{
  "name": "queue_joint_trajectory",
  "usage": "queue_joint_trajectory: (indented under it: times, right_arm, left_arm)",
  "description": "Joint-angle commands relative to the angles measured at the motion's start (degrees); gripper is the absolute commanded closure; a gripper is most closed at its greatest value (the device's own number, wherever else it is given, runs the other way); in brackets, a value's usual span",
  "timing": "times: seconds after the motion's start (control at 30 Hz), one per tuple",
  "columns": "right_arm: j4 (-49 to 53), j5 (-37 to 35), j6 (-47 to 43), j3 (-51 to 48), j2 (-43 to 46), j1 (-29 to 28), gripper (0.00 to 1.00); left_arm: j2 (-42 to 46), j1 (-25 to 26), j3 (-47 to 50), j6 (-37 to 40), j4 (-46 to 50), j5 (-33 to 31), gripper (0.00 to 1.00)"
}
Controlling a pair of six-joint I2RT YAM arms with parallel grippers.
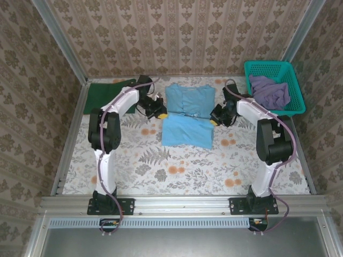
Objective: Fold and stack the t-shirts
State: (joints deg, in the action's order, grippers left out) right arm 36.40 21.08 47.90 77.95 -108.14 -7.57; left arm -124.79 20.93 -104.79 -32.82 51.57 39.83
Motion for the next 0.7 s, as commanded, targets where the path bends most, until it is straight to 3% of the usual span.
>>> queue_joint_trajectory:
  times: [0.0, 0.27, 0.47, 0.6, 0.67]
  right_arm:
    - [2.6, 0.9, -0.8, 3.1, -2.4, 1.0, 1.0]
    - [4.9, 2.7, -0.2, 10.0, -8.6, 1.6, 1.0]
    - [8.4, 2.3, -0.8, 17.3, -13.6, 1.9, 0.92]
    - [10.3, 1.7, -0.5, 21.0, -15.0, 2.5, 0.9]
    - [11.8, 1.5, -0.4, 23.0, -15.7, 2.9, 0.79]
  left_arm:
    - [-2.7, -0.4, -3.5, -1.1, 3.0, 1.4, 0.99]
    - [-8.8, -0.9, -9.0, -3.9, 3.7, 0.5, 0.95]
    - [-9.9, -1.8, -9.8, -9.3, -0.4, -0.2, 0.91]
    - [-9.7, -2.5, -10.5, -13.2, -4.0, -0.2, 0.73]
    - [-10.2, -3.0, -11.8, -14.5, -3.7, -0.1, 0.59]
